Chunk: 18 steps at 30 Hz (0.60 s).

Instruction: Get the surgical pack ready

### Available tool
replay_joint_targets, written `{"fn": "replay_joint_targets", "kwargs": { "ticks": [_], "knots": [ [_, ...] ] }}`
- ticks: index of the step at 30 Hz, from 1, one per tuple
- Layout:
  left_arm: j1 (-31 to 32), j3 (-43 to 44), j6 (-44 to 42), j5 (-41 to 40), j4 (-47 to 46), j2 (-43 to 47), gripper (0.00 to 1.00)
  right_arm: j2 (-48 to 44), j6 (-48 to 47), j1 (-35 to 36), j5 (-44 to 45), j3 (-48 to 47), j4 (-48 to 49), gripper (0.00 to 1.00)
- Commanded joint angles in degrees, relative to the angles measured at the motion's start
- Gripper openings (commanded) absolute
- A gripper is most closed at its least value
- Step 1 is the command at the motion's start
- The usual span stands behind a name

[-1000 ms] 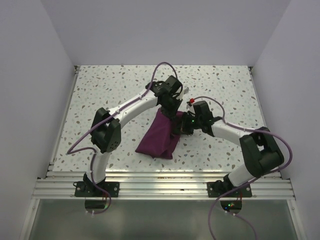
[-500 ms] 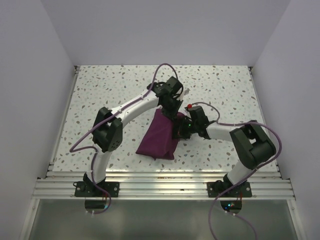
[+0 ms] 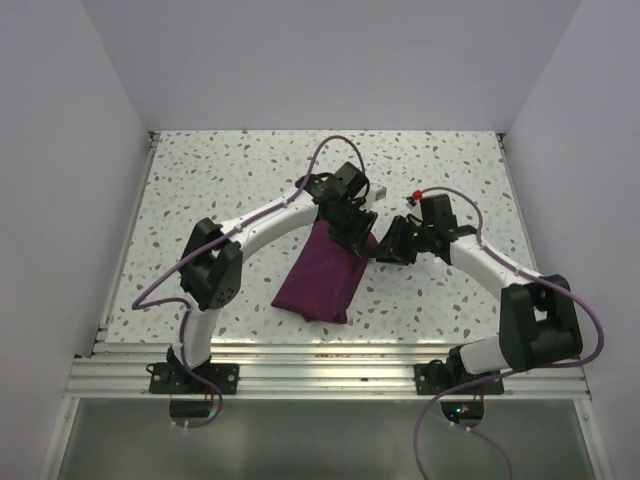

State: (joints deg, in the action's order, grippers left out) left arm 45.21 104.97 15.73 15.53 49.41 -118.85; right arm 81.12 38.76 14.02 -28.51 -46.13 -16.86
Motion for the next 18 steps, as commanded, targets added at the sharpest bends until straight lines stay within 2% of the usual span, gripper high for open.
{"fn": "replay_joint_targets", "kwargs": {
  "ticks": [1, 3, 4, 5, 7, 12, 18],
  "knots": [
    [1.4, -4.0, -1.4, 6.2, -5.0, 6.8, 0.49, 1.7, -0.4, -0.8, -3.0, -3.3, -2.1, 0.29],
    [1.5, -7.8, -1.3, 8.4, -7.7, 8.7, 0.49, 2.8, 0.4, -1.6, -4.3, -4.2, -1.3, 0.23],
    [1.5, -8.6, -1.3, 9.3, -8.3, 9.1, 0.46, 5.2, 0.5, -1.9, -5.3, -4.9, -1.2, 0.19],
    [1.5, -9.4, -1.3, 11.0, -9.1, 9.4, 0.43, 6.2, 0.5, -2.0, -6.9, -6.2, -1.4, 0.07],
    [1.8, -11.4, -1.2, 12.2, -9.8, 9.3, 0.37, 8.2, 1.1, -2.5, -7.4, -6.8, -0.6, 0.02],
    [2.2, -16.2, -1.8, 17.3, -11.9, 7.1, 0.31, 9.3, 1.2, -5.2, -8.2, -9.5, -1.2, 0.00],
    [2.6, -21.1, -4.0, 18.0, -13.8, 6.1, 0.23, 8.4, -1.8, -8.0, -11.3, -12.0, -7.3, 0.00]
  ]
}}
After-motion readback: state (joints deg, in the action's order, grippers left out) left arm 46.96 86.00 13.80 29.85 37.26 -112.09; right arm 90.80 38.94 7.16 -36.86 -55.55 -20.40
